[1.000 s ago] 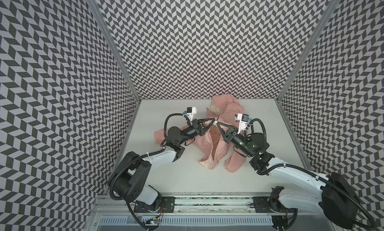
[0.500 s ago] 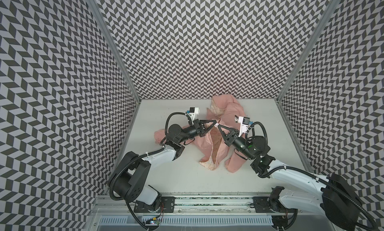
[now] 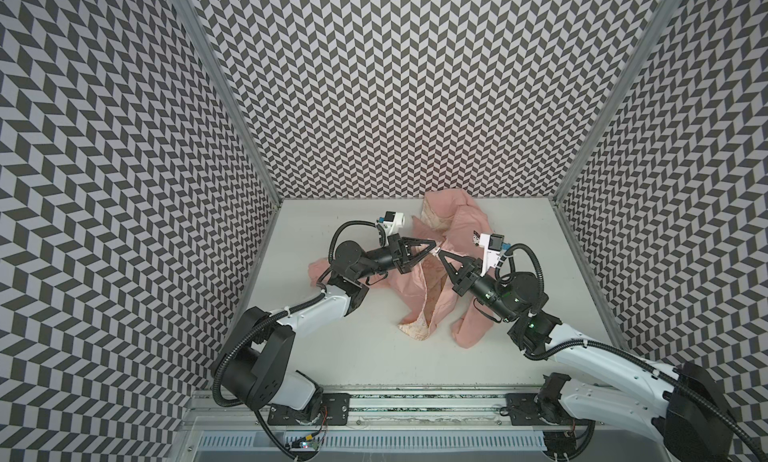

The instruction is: Zip up the jacket

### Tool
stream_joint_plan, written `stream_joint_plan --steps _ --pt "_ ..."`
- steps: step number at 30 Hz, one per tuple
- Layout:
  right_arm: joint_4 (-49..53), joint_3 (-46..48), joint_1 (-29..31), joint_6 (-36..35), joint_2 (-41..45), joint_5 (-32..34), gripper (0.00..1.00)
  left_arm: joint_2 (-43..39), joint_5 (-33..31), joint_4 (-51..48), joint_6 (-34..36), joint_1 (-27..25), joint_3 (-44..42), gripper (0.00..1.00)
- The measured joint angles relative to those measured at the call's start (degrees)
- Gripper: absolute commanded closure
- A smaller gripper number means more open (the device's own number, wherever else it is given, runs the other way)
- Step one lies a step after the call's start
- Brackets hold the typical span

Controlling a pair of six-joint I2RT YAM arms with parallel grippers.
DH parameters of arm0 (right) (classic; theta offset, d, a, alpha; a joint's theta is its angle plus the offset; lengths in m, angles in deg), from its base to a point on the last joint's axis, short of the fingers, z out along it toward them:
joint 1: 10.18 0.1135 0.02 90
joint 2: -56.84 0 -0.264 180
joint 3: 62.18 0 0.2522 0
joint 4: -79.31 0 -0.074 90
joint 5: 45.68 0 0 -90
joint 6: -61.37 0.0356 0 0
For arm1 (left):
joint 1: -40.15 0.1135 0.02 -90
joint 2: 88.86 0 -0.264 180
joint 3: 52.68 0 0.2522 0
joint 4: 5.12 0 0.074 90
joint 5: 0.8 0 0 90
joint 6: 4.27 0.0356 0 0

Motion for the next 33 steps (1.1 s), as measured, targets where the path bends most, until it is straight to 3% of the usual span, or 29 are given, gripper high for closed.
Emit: stream_joint_plan --steps 8,19,33 --pt "1.7 -1.8 0.2 -0.4 -0.2 -0.9 1.0 -0.8 0.1 -1.7 -1.9 0.2 0.6 1.0" --pt "-0.6 -2.2 -0.2 5.2 -0.8 -3.0 1.0 -0.5 -0.1 1.8 -1.6 0.5 0.6 1.0" --pt "-0.7 -2.2 -0.3 5.9 -0.7 -1.2 1.0 2.1 -1.5 5.1 -1.1 0.0 0.6 1.0"
